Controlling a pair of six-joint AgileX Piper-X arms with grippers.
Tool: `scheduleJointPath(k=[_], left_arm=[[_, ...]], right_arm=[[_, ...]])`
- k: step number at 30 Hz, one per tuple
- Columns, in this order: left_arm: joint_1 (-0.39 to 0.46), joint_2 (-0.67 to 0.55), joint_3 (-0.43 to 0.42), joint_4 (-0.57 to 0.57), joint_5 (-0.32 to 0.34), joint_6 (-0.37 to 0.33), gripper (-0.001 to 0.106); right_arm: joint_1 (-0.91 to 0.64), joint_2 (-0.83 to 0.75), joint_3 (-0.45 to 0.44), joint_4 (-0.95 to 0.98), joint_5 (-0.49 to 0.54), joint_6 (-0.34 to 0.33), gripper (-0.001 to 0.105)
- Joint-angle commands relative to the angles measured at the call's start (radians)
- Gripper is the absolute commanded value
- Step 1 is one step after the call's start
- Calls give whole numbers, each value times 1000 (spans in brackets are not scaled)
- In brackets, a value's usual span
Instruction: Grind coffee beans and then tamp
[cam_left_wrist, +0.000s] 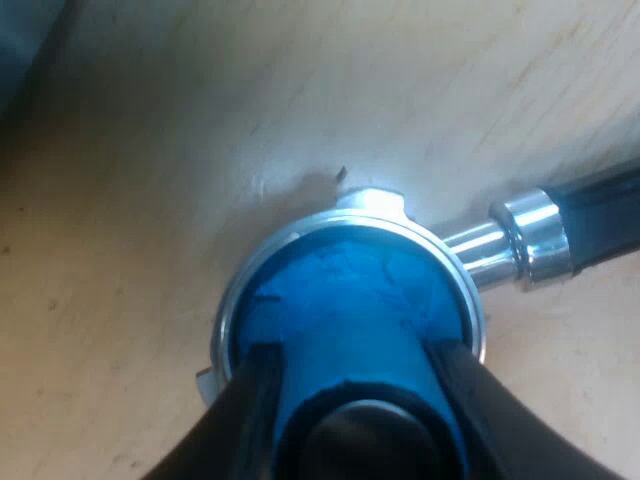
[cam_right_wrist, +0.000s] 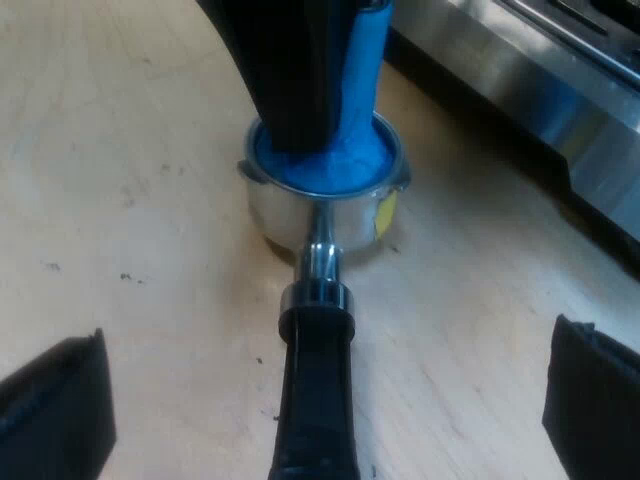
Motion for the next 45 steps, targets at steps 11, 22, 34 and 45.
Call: scheduleJointPath(k=[11,22,34,45], left_arm=[[0,30,119,6,-8,-6,0],[0,-39,110,-3,16,2,0],[0,-132,-16,74,19,18,0],[4,-283,-7,134,13,-27,0]], right_arm=[[1,-1,-4,-9,-4,5,89],[1,-1,-4,-17,-4,5,89],[1,-1,-4,-58,-1,3,89],[-1,-1,-31,-105,-1,79,89]])
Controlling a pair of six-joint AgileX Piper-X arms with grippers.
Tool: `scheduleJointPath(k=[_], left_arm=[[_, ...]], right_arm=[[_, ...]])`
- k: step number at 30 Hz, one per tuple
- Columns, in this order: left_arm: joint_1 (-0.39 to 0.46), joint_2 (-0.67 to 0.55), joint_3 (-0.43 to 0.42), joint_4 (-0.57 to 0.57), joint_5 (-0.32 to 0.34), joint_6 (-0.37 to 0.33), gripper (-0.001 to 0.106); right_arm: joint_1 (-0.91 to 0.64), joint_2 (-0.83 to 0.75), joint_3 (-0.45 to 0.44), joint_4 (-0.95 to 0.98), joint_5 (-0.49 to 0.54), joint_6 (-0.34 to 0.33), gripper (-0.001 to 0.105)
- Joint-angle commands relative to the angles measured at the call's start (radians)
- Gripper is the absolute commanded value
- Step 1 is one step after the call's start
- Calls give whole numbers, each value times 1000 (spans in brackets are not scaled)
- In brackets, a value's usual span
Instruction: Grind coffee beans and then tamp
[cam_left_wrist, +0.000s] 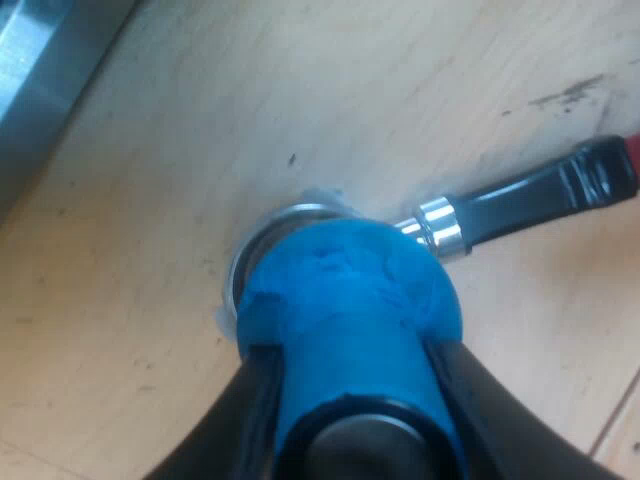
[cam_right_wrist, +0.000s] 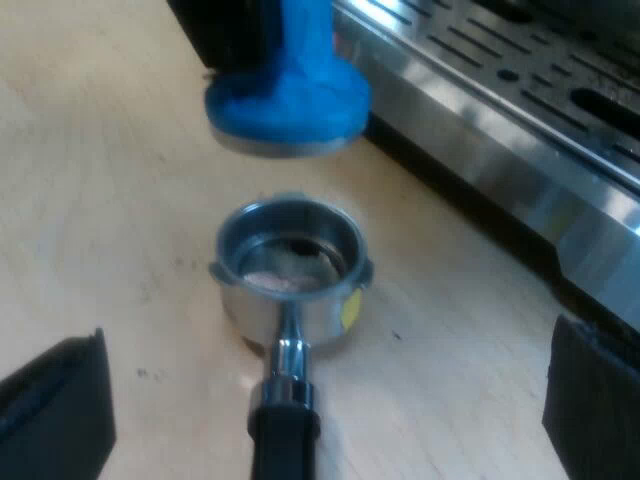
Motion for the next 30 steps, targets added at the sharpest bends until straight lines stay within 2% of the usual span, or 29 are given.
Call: scheduleJointPath(k=[1,4,9,11,16,21,23,24,30], left_arm=[[7,-48,12,0,-2,-39,0],[23,-90,34,-2,-5,-57,0],[68,-135,66,3,-10,-57,0],[102,-155,85,3,-10,-79,0],[170,-193,110,12,-10,-97,0],[222,-203,110,18,-10,-97,0],[239,-203,110,18,-26,-94,0],[249,-203,110,18,-71,-85,0],[254,-203,110,18,-112,-64,0]], right_arm=[[-1,-1,-23,-14,-9,97,89],[-1,-1,-39,-14,-32,138,89],[-1,-1,-56,-8,-34,138,89],[-1,-1,-56,-8,-63,138,89],[-1,-1,-56,-3,-117,200,89],[-1,5,-79,70,-120,200,89],[-1,27,-101,105,-120,200,89],[-1,35,-105,107,-120,200,89],[-1,160,-159,91,-144,176,89]])
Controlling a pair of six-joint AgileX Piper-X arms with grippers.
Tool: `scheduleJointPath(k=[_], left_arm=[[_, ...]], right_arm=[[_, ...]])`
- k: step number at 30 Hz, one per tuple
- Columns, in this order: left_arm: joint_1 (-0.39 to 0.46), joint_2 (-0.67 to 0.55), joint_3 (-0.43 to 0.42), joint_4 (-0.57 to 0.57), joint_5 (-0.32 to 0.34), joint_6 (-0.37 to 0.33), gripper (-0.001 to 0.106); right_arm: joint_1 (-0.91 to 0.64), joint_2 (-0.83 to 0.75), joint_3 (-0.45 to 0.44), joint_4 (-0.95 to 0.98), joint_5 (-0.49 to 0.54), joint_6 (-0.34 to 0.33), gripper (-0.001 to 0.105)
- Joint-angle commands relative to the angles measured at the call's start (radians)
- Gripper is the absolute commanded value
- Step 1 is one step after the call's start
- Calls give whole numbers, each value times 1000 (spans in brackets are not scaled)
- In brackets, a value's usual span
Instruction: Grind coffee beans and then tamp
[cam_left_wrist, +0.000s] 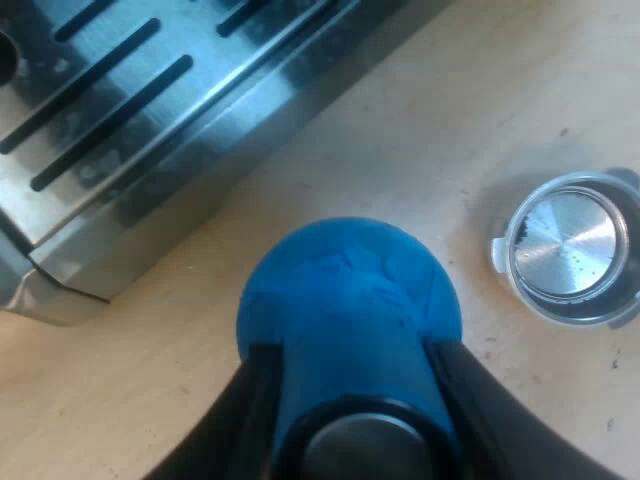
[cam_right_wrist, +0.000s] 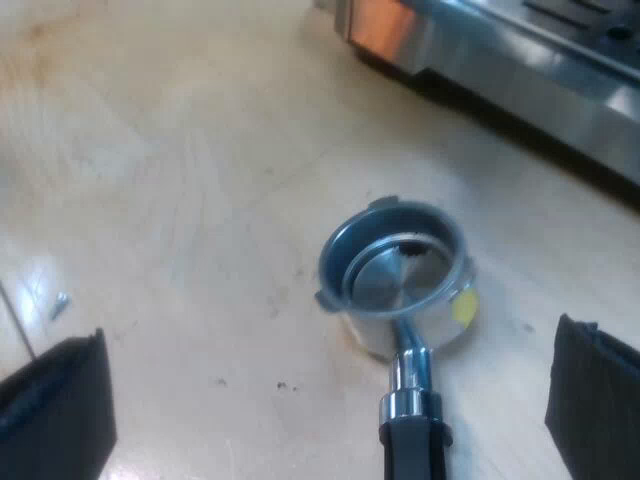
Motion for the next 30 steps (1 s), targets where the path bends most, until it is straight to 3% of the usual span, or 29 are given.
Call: scheduleJointPath(k=[1,7,17,21,25,30], left_arm=[[0,-9,4,-6,-22,1,0],[0,-9,107,-66,-29,1,0],[5,-9,256,-219,-29,-30,0],[98,-9,279,-262,-29,-34,0],[194,-9,279,-274,-9,36,0],[229,35,279,-273,22,77,0]], right_arm=[[-1,63,-26,-33,-9,-12,89],[-1,153,-35,-190,-9,-7,89],[-1,309,-89,-229,-64,14,89],[-1,378,-93,-316,-64,14,89],[-1,428,-103,-353,-65,16,89],[-1,475,-135,-353,-65,16,89]])
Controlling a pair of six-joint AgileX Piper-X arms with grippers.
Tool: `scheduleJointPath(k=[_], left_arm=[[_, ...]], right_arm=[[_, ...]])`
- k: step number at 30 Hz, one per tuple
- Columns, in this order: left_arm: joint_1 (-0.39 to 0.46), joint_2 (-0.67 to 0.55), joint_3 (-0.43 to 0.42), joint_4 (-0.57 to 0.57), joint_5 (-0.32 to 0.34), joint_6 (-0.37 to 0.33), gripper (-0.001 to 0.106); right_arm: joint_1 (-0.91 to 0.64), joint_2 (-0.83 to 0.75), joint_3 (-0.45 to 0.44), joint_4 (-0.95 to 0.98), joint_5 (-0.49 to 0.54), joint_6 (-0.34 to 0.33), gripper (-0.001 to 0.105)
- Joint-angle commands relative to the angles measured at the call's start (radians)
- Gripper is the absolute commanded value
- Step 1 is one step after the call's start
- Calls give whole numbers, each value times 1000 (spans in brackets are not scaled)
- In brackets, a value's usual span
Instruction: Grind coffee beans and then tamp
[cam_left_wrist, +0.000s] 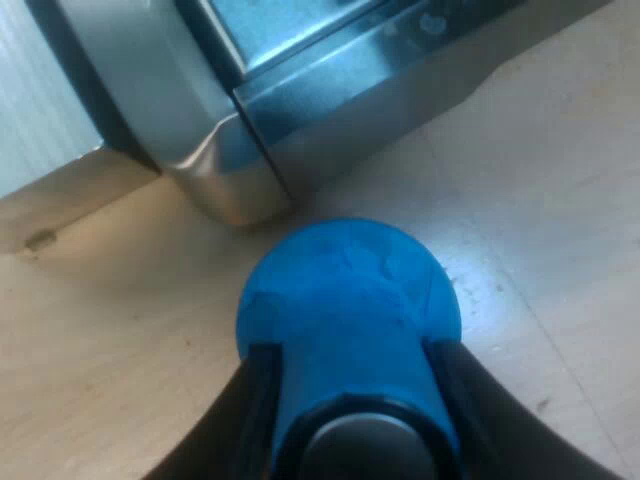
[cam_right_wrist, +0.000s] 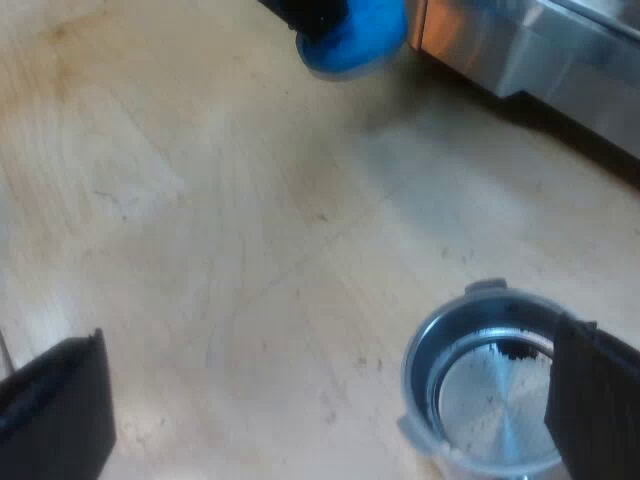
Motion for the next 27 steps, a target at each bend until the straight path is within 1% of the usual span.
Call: scheduleJointPath(k=[1,3,9,11,12,13,14,16,17,18,19,27], left_arm=[[-3,41,0,-11,42,13,0],[-2,66,0,-8,42,13,0],[-2,142,0,17,-23,13,0],[-2,151,0,24,-22,21,2],[-2,153,0,28,-22,21,9],[-2,156,0,28,-22,21,18],[-2,156,0,28,-22,21,25],[-2,156,0,28,-22,21,55],[-2,156,0,28,-22,21,60],[-2,156,0,28,-22,21,71],[-2,156,0,30,-22,21,77],[-2,156,0,69,-22,28,78]], right_arm=[[-1,26,-27,-15,-6,-2,89],[-1,36,-29,-29,-6,-2,89],[-1,41,-28,-48,-11,-2,89],[-1,41,-28,-47,-11,-2,89],[-1,41,-28,-47,-11,-2,89],[-1,41,-28,-47,-11,-2,89],[-1,41,-28,-47,-13,-2,89],[-1,41,-28,-47,-12,-2,89],[-1,41,-28,-47,-15,-2,89],[-1,41,-28,-47,-18,-2,89],[-1,41,-28,-47,-19,-2,89],[-1,41,-28,-43,-18,0,89]])
